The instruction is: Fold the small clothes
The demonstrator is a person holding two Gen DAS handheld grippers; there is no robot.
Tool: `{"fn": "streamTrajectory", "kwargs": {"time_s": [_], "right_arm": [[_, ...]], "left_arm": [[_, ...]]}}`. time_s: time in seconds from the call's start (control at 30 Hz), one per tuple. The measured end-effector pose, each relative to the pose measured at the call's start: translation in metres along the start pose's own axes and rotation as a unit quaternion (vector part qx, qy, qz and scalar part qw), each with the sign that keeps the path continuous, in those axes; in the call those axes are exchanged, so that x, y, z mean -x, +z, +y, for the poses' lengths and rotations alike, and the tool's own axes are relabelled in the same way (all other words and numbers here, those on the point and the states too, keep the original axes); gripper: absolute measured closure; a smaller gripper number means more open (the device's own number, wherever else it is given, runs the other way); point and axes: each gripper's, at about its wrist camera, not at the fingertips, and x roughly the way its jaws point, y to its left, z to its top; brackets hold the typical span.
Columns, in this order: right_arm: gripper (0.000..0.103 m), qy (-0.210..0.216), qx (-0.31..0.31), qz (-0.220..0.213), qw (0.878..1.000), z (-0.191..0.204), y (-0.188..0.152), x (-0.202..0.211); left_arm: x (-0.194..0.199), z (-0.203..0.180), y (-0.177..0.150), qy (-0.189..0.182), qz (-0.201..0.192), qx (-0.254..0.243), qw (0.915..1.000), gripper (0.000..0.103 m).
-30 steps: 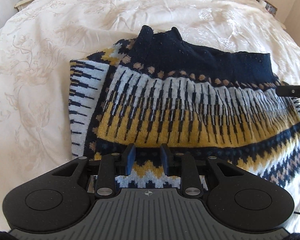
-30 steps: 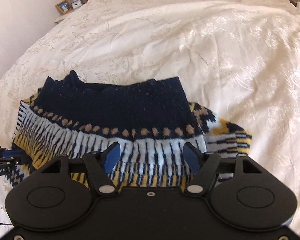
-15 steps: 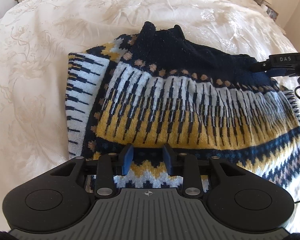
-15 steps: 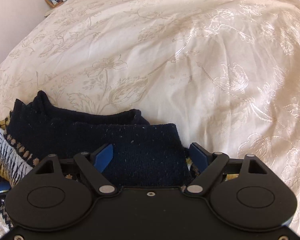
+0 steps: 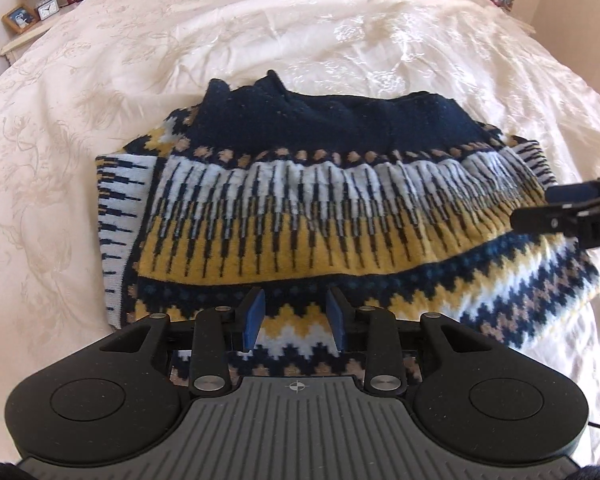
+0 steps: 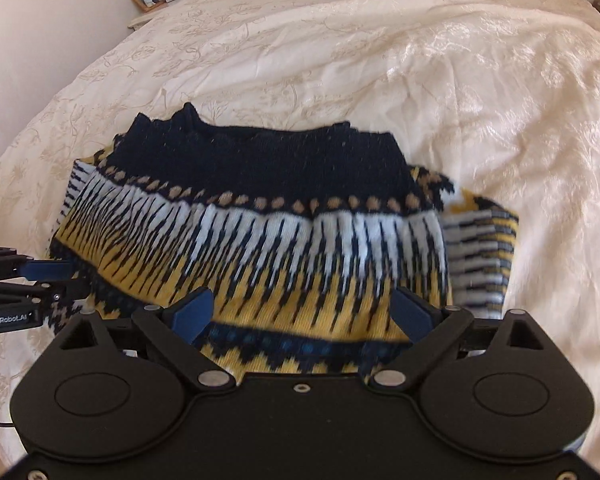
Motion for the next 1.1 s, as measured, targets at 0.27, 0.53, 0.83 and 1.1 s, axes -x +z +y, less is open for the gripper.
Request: {"fn": "streamTrajectory", "kwargs": {"time_s": [0.27,0.53,0.83,1.1], "right_arm": [[0.007,-0.007,-0.048,0.004,0.999,-0.002,-0.037,0.027],[0.006,-0.008,-0.098,-0.003,0.995,-0.026,-0.044,0.036],[0.001,0.012,-0.193,0.006,0.981,-0.084,-0.043,0.018],[0.000,0.099,-0.237,0.030,0.966,-0.111,-0.041,-0.013]], "left_arm": [[-0.004,-0.029,-0.005,-0.007,0.006,-0.035,0.9993,0.070],[-0.032,-0.027,-0.014,0.012,0.062,-0.030,0.9976,0.066],[-0.040,-0.024,-0.010,0.012,0.076,-0.014,0.9969,0.063],[-0.042,-0.021,-0.011,0.004,0.076,0.005,0.9971,0.060]]}}
